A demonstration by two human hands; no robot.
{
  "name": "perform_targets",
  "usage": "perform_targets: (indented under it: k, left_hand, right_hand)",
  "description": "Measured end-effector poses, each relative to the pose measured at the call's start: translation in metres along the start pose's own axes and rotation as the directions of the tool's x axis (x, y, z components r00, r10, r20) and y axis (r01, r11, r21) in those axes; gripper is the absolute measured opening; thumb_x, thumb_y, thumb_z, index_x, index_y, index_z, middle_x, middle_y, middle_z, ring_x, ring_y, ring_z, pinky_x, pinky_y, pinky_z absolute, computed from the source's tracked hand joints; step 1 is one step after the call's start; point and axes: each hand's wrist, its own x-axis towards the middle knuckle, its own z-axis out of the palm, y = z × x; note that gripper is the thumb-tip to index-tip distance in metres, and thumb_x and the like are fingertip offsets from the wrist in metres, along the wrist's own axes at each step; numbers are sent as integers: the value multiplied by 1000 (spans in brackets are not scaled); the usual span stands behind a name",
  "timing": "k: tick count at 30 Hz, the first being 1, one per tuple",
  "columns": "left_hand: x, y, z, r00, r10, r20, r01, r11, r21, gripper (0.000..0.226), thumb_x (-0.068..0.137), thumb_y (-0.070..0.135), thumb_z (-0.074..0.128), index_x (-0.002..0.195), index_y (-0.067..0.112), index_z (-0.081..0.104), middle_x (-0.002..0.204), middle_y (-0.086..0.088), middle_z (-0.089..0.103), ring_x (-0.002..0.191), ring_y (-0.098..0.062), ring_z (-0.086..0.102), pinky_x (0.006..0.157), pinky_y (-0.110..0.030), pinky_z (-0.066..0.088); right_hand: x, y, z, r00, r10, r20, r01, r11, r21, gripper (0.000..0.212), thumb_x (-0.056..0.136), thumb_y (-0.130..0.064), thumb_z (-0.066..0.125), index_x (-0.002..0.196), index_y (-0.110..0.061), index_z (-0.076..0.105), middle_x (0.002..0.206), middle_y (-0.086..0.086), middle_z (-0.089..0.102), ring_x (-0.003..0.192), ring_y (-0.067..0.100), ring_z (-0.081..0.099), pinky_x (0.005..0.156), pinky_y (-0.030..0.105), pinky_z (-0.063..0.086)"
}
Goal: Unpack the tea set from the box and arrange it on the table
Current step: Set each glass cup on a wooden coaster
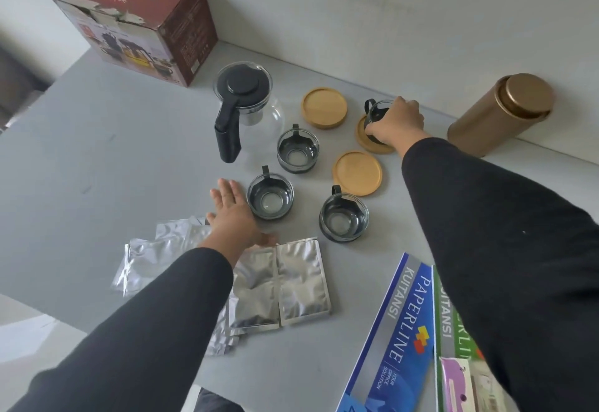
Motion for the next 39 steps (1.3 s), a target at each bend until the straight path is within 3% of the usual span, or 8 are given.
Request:
perform_targets:
  k: [6, 11, 17, 22, 28, 32, 39]
  left_hand:
    - [1, 1, -1, 1000, -7, 11, 7, 1000, -9, 144, 63, 50, 82, 146, 6, -26, 155, -9, -31, 146, -31, -20, 117, -51, 13]
    - [0, 2, -1, 1000, -8, 18, 8, 1000, -13, 142, 64, 49, 82, 146, 5, -26, 155, -9, -32, 145, -31, -21, 117, -51, 12]
    - [0, 0, -1, 1000, 2, 14, -2, 999, -45, 140, 66, 45, 83, 148, 6, -23, 155, -9, -30, 145, -30, -21, 118, -52, 11]
    - [-4, -1, -4, 1000, 9, 3, -9, 999, -31, 140, 65, 47, 82, 148, 5, -23, 156, -10, -28, 146, -31, -18, 117, -53, 13]
    - [-12, -7, -4, 997, 73, -34, -75, 996, -56, 139, 65, 47, 83, 148, 3, -21, 157, -11, -25, 147, -31, -16, 117, -52, 13]
    - [-16, -9, -4, 994, 97, -43, -100, 993, -59, 138, 67, 47, 81, 148, 2, -21, 157, -12, -25, 147, -32, -16, 117, -51, 11]
    - [-17, -9, -6, 995, 104, -13, -104, 993, -47, 137, 68, 48, 80, 148, 3, -22, 156, -13, -28, 146, -32, -17, 117, -50, 9]
  right_hand:
    - [0, 4, 0, 1000, -28, 5, 28, 1000, -4, 75, 79, -33, 69, 139, -8, 33, 139, 15, 36, 127, 35, 39, 100, 39, 41]
    - [-13, 11, -3, 997, -56, -61, 58, 998, 28, 89, 79, -42, 65, 149, -17, 15, 143, 15, 30, 132, 34, 32, 104, 43, 35]
    - [-63, 18, 0, 965, -145, -217, 183, 969, 165, 74, 81, -38, 62, 143, -15, 29, 138, 11, 37, 129, 30, 36, 101, 41, 37]
    - [-127, 22, 16, 976, -201, -85, 216, 945, 244, 82, 75, -47, 71, 142, -18, 35, 141, 6, 37, 131, 22, 40, 107, 36, 37]
    - [-177, 21, 33, 976, -192, 100, 178, 975, 135, 100, 64, -60, 76, 144, -21, 30, 145, 4, 33, 134, 22, 36, 109, 36, 34]
    - [-188, 21, 45, 985, -140, 100, 142, 990, -17, 91, 69, -51, 77, 141, -20, 32, 137, 9, 38, 124, 30, 45, 101, 38, 42]
    - [-183, 18, 43, 986, -168, 6, 168, 985, -38, 80, 72, -36, 75, 138, -17, 36, 131, 12, 42, 114, 35, 50, 95, 36, 44]
